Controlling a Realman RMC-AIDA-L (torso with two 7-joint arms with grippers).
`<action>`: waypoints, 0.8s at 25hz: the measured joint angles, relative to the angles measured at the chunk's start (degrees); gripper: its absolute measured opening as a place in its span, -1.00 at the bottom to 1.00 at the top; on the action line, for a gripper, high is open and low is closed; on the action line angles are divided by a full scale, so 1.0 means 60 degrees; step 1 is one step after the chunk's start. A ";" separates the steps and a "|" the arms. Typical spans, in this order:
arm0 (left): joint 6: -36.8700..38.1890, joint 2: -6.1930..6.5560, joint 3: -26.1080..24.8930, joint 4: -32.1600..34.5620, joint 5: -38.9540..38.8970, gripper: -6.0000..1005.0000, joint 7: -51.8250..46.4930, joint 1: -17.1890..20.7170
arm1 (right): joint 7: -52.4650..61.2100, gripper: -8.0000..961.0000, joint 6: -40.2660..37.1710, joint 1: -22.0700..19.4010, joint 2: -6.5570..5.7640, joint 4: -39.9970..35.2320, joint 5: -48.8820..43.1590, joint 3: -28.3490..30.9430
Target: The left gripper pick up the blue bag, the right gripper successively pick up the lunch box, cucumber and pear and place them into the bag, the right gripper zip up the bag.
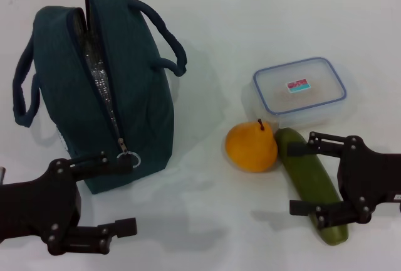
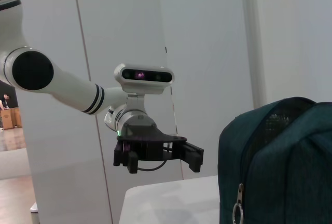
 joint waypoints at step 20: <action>0.0257 -0.0021 -0.1601 0.0120 -0.1119 0.76 -0.0208 0.0037 | -0.0087 0.81 0.0043 -0.0030 -0.0002 0.0016 -0.0004 -0.0148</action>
